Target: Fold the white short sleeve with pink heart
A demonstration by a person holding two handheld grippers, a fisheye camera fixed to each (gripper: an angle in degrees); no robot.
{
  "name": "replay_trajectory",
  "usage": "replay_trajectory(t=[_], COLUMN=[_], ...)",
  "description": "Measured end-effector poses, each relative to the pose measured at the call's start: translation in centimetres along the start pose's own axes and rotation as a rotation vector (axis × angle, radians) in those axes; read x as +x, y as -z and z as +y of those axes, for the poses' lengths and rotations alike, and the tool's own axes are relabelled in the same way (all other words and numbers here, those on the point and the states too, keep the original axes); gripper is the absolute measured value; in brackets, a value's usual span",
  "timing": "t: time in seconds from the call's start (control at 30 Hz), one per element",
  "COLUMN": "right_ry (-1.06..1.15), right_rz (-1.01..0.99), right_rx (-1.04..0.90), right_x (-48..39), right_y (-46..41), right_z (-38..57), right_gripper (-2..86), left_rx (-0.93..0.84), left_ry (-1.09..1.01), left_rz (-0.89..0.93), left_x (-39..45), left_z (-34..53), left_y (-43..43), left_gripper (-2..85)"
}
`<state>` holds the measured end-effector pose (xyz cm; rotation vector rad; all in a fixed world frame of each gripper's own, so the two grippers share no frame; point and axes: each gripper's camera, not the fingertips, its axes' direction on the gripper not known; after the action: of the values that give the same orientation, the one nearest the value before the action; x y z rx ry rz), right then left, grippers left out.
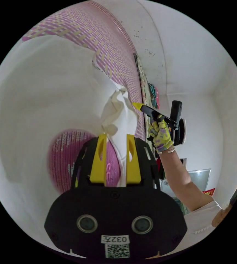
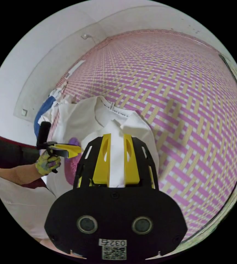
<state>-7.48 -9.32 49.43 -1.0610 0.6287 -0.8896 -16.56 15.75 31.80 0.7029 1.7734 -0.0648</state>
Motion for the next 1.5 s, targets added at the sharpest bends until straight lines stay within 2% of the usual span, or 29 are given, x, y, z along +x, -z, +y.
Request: replay_trajectory(t=[0.2, 0.27, 0.4, 0.5, 0.57, 0.7, 0.77, 0.83, 0.9, 0.97, 1.03, 1.13, 1.27, 1.37, 1.5], right_ry=[0.151, 0.212, 0.255, 0.425, 0.608, 0.727, 0.651, 0.545, 0.363, 0.073, -0.127, -0.338, -0.433, -0.452, -0.440], right_rz=[0.100, 0.092, 0.129, 0.158, 0.172, 0.193, 0.184, 0.080, 0.078, 0.129, 0.106, -0.096, -0.280, -0.361, -0.279], right_rx=[-0.206, -0.211, -0.179, -0.142, -0.109, -0.124, -0.139, -0.019, 0.097, 0.148, 0.102, 0.004, 0.037, 0.068, -0.027], right_x=[-1.4, -2.3, -3.7, -7.7, -12.5, -16.5, -15.1, -12.2, -7.7, -0.4, 4.8, 11.0, 14.2, 14.8, 14.1], right_y=[-4.8, -5.0, -2.7, 0.0, 1.3, -1.3, -2.7, -0.3, 2.6, 5.2, 5.6, 3.9, 1.5, 1.2, 0.9], right_z=[-7.4, -8.7, -11.0, -13.3, -14.9, -17.5, -19.1, -19.3, -18.7, -16.6, -14.8, -12.2, -12.0, -13.9, -16.9], right_gripper=[4.8, 0.1, -0.8, -0.9, -0.6, 3.3, 5.9, 6.1, 5.9, 5.1, 5.6, 6.7, 7.1, 7.1, 6.5], left_rx=[0.026, 0.047, 0.096, 0.176, 0.247, 0.233, 0.171, 0.176, 0.225, 0.286, 0.301, 0.259, 0.045, -0.025, 0.012], left_ry=[-0.029, -0.049, -0.113, -0.182, -0.221, -0.171, -0.067, 0.002, 0.030, 0.000, -0.022, -0.139, -0.270, -0.328, -0.387], left_rz=[-0.034, -0.004, 0.018, 0.085, 0.047, -0.082, -0.155, -0.134, -0.135, -0.158, -0.157, -0.183, -0.123, -0.147, -0.225], left_x=[-1.6, -1.9, -1.2, 0.7, 2.3, 1.6, -0.4, -1.9, -2.5, -2.2, -1.6, 1.0, 4.2, 6.3, 8.5], left_z=[-2.2, -2.3, -2.0, -1.2, 0.3, 1.1, 0.4, 0.0, 0.0, 0.0, -0.2, -1.1, -3.3, -4.5, -6.9], left_y=[-0.3, 0.1, 1.4, 3.2, 4.7, 3.9, 2.8, 3.4, 4.7, 6.1, 6.2, 4.3, -2.0, -5.3, -6.8], left_gripper=[3.6, 0.2, -1.3, -1.5, -1.5, -1.5, -1.4, -1.1, -0.9, -1.5, -1.6, -1.6, -1.2, -1.0, 0.1])
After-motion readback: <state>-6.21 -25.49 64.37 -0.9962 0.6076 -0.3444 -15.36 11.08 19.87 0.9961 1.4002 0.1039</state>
